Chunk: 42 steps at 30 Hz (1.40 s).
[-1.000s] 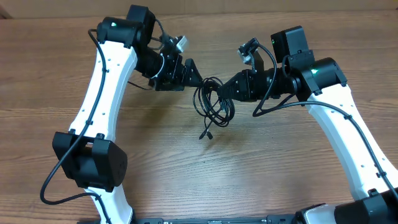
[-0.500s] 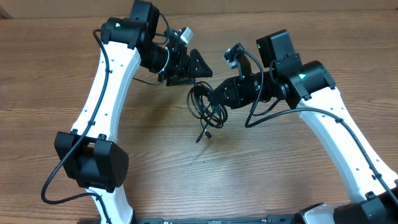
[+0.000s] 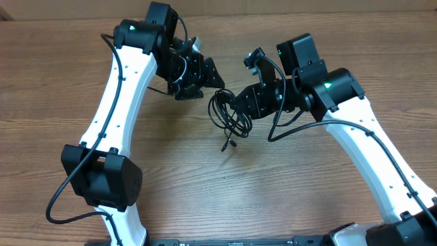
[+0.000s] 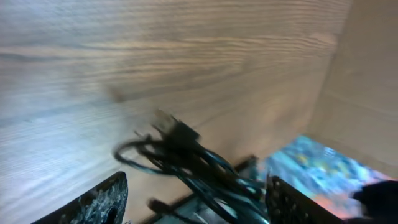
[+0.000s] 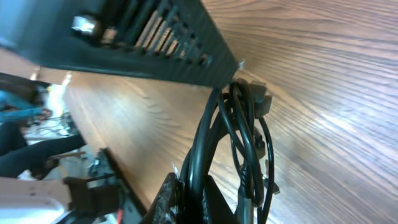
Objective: Untangle cables
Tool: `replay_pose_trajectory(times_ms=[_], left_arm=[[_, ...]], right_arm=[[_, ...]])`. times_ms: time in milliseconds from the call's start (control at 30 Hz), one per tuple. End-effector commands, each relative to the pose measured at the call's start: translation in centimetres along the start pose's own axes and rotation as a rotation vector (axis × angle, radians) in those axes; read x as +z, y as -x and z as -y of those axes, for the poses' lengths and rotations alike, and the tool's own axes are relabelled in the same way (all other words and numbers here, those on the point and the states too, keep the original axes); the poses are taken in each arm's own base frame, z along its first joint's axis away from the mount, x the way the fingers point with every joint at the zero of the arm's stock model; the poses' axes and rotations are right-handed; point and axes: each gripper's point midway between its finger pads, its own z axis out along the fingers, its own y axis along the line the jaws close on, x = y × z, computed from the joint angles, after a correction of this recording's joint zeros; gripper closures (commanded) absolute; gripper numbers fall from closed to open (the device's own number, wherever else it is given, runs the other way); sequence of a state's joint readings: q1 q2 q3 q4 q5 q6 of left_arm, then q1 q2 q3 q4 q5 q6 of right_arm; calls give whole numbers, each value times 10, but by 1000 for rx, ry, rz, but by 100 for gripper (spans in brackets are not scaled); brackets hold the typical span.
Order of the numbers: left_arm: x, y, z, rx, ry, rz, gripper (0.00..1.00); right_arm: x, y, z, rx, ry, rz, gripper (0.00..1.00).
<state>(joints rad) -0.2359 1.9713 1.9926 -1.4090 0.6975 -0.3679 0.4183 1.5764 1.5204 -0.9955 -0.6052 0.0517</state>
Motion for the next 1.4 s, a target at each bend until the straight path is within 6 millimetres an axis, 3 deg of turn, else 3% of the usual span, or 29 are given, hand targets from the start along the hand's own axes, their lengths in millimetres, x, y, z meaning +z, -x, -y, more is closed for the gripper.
replay_pose_trajectory(times_ms=[0,200,333,533,700,867,1133,1367], left_arm=[[-7,-6,24,-105,-113,-34,29],[-7,-6,24,-230,-110,-39,30],[-6,-10,24,-267,-104,-53,33],[-5,-12,24,-283,-99,-61,44],[-5,-12,24,-289,-100,-61,64],[-5,-12,24,-289,-100,-61,71],[-5,-12,24,-289,-100,-61,96],[-5,-12,24,-289,-100,-61,96]], right_arm=[[-7,13,-1,-54,-57,49,96],[2,16,-15,-123,-57,59,96],[6,20,-13,-153,-128,77,96],[8,23,-7,-165,-206,94,96],[8,22,-7,-149,-204,93,96],[10,20,-11,-153,-184,82,96],[11,18,-14,-156,-177,76,96],[11,16,-13,-152,-180,69,96]])
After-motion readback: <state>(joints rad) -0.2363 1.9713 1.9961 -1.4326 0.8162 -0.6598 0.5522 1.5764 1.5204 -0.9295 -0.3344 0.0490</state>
